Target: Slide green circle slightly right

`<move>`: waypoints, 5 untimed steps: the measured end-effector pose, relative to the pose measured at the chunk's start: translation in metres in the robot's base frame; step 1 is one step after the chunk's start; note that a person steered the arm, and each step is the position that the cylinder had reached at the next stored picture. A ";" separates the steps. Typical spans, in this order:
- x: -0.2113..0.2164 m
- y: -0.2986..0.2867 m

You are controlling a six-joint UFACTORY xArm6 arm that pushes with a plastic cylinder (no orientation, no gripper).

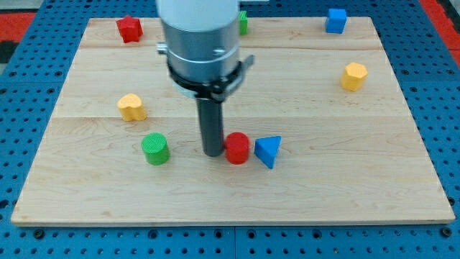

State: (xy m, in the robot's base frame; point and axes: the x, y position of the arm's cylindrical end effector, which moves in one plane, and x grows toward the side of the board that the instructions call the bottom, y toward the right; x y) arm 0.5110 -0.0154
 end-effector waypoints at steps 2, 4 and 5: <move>-0.004 0.001; 0.031 -0.094; 0.026 -0.186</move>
State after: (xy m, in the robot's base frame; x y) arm 0.5374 -0.2015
